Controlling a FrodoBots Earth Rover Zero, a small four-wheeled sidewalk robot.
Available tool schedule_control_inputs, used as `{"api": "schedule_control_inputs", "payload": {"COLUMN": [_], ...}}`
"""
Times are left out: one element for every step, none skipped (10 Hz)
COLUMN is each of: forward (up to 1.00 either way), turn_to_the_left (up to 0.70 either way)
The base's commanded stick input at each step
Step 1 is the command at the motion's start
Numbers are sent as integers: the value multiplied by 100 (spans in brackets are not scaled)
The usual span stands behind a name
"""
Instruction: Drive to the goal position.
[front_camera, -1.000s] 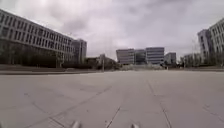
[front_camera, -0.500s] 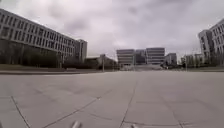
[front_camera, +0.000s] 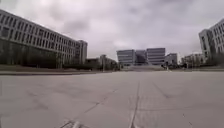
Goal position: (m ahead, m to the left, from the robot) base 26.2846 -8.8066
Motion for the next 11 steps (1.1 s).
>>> {"api": "schedule_control_inputs", "payload": {"forward": [70,70,70,70,70,70,70,70,70,70,70], "turn_to_the_left": [0,0,0,0,0,0,0,0,0,0,0]}}
